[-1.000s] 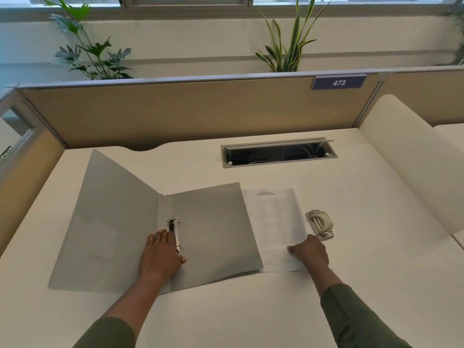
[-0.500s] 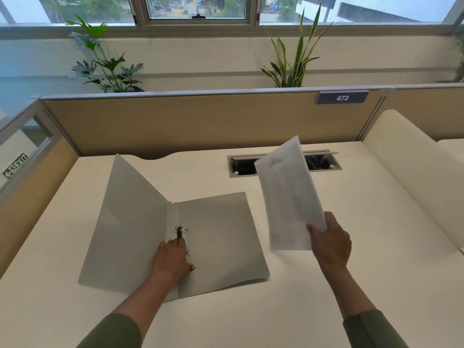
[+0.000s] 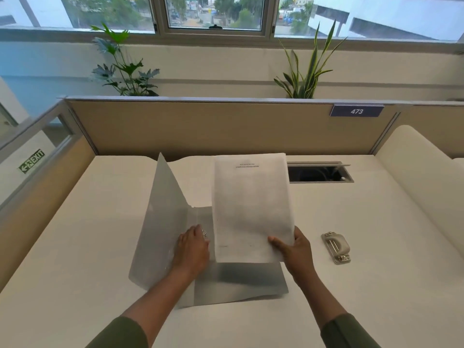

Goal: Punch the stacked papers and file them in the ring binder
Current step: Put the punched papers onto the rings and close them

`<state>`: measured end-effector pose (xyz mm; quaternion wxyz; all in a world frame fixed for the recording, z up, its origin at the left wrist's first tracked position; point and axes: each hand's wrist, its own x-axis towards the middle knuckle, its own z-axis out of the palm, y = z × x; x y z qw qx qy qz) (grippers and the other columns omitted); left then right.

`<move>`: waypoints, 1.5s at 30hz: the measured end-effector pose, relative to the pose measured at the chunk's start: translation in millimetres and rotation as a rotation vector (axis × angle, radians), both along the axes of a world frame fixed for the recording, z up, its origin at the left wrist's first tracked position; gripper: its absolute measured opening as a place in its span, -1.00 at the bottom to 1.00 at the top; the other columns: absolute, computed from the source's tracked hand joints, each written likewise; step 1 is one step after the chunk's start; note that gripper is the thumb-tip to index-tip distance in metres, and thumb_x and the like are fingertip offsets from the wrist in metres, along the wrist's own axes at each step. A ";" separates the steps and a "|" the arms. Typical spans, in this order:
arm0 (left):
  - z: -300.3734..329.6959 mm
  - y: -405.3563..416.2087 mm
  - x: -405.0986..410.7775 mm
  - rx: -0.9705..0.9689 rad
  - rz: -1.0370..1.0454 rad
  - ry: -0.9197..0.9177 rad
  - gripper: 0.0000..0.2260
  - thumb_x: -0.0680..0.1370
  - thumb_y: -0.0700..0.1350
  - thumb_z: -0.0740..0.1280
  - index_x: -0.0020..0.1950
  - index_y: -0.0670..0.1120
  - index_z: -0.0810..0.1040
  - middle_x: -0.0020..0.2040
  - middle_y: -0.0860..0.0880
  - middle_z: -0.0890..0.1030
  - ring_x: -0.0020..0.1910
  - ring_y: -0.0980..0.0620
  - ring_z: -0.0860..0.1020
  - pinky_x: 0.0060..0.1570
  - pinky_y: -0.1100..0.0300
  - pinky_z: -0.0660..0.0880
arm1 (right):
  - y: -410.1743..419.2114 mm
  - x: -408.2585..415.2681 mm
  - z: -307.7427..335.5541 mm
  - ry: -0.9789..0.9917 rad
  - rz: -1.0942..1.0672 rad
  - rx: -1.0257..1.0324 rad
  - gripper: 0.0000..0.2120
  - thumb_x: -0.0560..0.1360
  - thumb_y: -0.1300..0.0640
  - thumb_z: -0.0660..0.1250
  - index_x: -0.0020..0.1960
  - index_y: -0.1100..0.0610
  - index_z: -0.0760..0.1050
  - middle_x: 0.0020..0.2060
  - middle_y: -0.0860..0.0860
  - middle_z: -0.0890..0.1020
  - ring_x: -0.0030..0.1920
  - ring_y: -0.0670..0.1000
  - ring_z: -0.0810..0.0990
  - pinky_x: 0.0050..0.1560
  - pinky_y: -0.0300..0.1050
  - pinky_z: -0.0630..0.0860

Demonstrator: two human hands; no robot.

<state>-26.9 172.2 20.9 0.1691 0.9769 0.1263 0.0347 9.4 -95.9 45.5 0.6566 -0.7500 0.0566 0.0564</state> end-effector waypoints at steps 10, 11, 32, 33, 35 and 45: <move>45.5 15.4 36.4 -1.412 0.374 -0.011 -0.51 0.43 -0.11 0.48 0.30 -0.19 0.44 0.08 -0.16 0.63 -0.04 -0.13 0.63 0.06 -0.12 0.55 | 14.4 7.3 -10.2 0.033 0.099 -0.018 -0.63 0.33 0.12 0.59 0.08 0.07 0.55 -0.04 0.02 0.70 -0.02 0.08 0.68 -0.02 0.03 0.65; 42.0 16.1 36.7 -1.420 0.392 0.027 -0.49 0.41 -0.16 0.49 0.31 -0.21 0.42 0.07 -0.19 0.63 -0.02 -0.17 0.62 0.10 -0.16 0.53 | 14.1 7.6 -11.8 0.042 0.118 -0.031 -0.58 0.31 0.08 0.60 0.10 0.05 0.53 -0.02 0.01 0.69 -0.01 0.06 0.68 0.00 0.04 0.65; 44.3 18.8 38.0 -1.252 0.164 0.128 -0.61 0.49 -0.38 0.32 0.19 0.03 0.51 -0.11 -0.13 0.70 -0.20 -0.08 0.65 -0.21 0.11 0.59 | 22.1 50.1 9.0 0.325 0.186 0.163 -0.65 0.50 0.08 0.43 0.26 0.11 0.52 0.08 0.09 0.69 0.05 0.15 0.68 0.02 0.07 0.64; 45.7 17.9 39.4 -1.197 0.147 0.086 -0.62 0.48 -0.37 0.33 0.17 0.03 0.50 -0.09 -0.13 0.70 -0.17 -0.10 0.65 -0.14 0.05 0.60 | 23.5 51.1 11.6 0.263 0.162 0.150 -0.66 0.50 0.11 0.43 0.25 0.11 0.52 0.08 0.09 0.69 0.03 0.13 0.69 0.00 0.05 0.64; 47.4 15.9 42.3 -1.101 0.114 -0.021 -0.66 0.47 -0.34 0.36 0.09 0.06 0.53 -0.04 -0.14 0.71 -0.13 -0.08 0.68 -0.05 -0.02 0.62 | 25.9 51.6 17.2 0.118 0.107 0.117 -0.70 0.50 0.15 0.43 0.22 0.13 0.54 0.05 0.08 0.70 0.01 0.10 0.70 -0.03 0.00 0.64; 45.7 -4.8 35.1 -1.023 0.104 -0.328 -0.91 0.50 -0.23 0.42 -0.13 -0.04 0.66 -0.20 -0.01 0.72 -0.19 0.08 0.62 -0.10 0.19 0.54 | 24.2 27.9 29.3 -0.224 0.119 -0.043 -0.85 0.51 0.05 0.39 0.05 0.06 0.60 -0.08 0.02 0.71 -0.10 -0.04 0.70 -0.12 -0.15 0.65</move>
